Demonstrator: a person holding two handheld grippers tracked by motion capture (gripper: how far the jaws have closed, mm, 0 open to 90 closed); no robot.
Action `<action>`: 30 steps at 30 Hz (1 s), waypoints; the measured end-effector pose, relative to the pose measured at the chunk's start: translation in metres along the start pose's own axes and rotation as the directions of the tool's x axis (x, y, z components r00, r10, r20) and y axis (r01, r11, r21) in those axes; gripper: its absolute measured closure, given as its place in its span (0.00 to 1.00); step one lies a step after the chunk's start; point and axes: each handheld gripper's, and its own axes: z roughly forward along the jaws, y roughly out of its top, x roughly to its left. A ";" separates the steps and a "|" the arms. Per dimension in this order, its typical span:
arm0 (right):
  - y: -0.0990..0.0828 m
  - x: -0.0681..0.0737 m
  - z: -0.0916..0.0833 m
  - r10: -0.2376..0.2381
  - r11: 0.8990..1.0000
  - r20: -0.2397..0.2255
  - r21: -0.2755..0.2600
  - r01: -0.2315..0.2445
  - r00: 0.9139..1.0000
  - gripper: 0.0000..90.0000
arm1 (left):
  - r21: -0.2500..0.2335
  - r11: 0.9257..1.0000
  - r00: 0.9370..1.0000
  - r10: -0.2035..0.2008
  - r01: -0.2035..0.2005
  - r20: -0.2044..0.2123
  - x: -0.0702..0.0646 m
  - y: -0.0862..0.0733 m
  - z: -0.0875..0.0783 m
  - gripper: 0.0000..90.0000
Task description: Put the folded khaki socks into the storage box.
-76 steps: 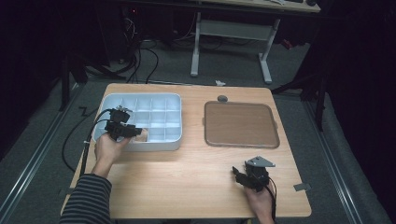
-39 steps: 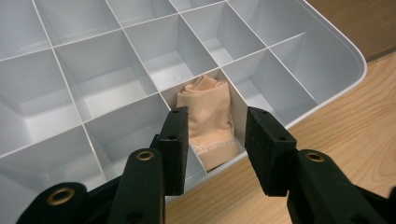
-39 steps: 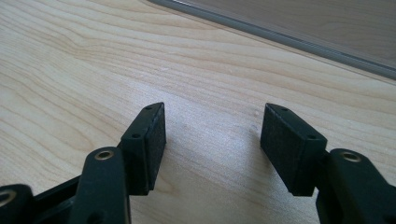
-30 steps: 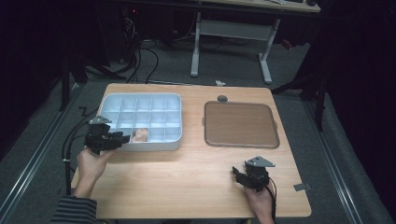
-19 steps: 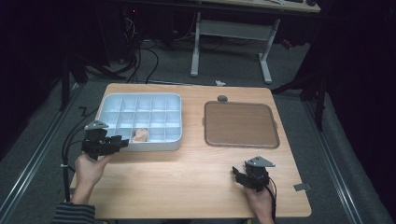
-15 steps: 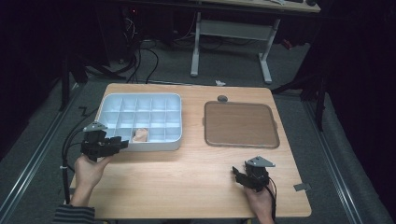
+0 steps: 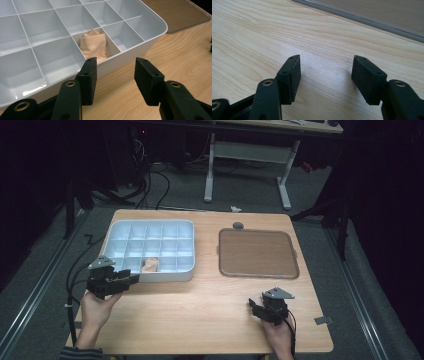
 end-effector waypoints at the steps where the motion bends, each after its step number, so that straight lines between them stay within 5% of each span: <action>1: 0.000 0.000 0.000 0.000 1.000 0.000 0.000 0.000 1.000 0.45 | -0.003 1.000 1.000 0.001 -0.001 -0.001 -0.001 -0.001 0.000 0.58; 30: 0.000 0.000 0.000 0.000 1.000 0.000 0.000 0.000 1.000 0.45 | -0.005 1.000 0.998 -0.013 0.013 0.059 -0.016 -0.022 0.013 0.55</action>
